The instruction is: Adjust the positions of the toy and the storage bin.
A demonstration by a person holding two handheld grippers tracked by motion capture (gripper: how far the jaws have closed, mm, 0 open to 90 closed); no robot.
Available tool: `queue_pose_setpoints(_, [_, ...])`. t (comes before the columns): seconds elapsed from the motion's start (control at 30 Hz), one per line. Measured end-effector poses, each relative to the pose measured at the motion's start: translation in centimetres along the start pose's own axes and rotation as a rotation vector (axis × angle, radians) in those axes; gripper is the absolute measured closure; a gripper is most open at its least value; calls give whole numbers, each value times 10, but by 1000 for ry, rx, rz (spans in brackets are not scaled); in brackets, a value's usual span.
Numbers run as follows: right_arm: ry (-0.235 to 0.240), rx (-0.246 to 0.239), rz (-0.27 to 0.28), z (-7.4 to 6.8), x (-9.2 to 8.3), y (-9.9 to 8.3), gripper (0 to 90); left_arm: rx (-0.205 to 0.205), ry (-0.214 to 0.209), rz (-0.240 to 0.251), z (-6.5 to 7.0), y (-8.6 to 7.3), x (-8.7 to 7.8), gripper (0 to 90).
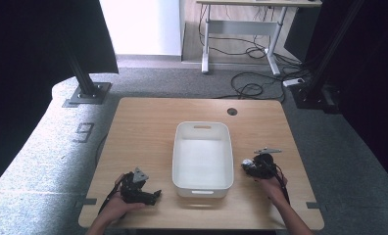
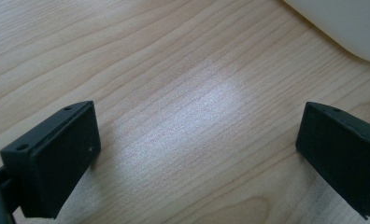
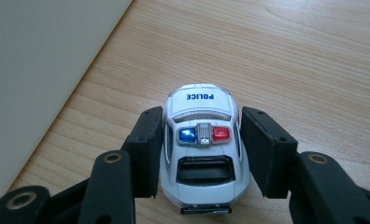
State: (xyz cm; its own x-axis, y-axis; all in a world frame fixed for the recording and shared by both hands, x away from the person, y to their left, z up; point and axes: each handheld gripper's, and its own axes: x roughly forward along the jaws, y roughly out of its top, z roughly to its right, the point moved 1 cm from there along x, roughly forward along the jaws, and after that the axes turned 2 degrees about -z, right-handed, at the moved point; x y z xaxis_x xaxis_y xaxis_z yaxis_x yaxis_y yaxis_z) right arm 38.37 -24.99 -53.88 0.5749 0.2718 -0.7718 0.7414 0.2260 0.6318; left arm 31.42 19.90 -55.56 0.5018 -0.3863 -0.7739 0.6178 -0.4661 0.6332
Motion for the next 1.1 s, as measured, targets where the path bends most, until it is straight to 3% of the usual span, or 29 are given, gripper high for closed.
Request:
queue_pose_setpoints(0.47, [38,-3,24,3,-2,1,322,6,-5,-1,0,0,0,0])
queue_pose_setpoints(0.7, [48,9,78,14,-18,3,309,8,-6,0,0,0,0,0])
queue_pose_setpoints(0.93, [43,-30,71,18,-22,-1,308,8,-7,0,0,0,0,0])
queue_pose_setpoints(1.1, [50,-25,92,19,-27,2,309,8,-7,0,0,0,0,0])
